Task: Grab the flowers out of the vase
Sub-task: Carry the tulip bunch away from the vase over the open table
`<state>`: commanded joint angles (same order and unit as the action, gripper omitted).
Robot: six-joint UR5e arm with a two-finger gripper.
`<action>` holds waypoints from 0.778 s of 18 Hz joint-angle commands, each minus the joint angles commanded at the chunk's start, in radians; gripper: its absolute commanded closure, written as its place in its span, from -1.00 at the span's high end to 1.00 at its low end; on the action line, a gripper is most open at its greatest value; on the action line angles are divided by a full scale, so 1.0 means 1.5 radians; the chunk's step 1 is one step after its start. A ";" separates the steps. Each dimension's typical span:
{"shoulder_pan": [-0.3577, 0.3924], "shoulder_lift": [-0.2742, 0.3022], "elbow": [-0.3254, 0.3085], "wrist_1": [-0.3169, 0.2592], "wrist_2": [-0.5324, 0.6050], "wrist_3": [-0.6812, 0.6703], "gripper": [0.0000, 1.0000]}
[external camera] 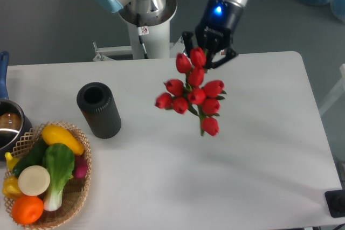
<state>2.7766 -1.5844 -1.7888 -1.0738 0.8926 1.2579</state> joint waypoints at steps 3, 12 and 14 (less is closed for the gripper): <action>-0.013 -0.029 0.043 -0.003 0.081 -0.006 -0.71; -0.146 -0.097 0.084 -0.012 0.356 -0.065 -0.70; -0.150 -0.098 0.088 -0.035 0.389 -0.065 -0.70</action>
<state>2.5510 -1.7319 -1.6567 -1.1257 1.4755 1.1597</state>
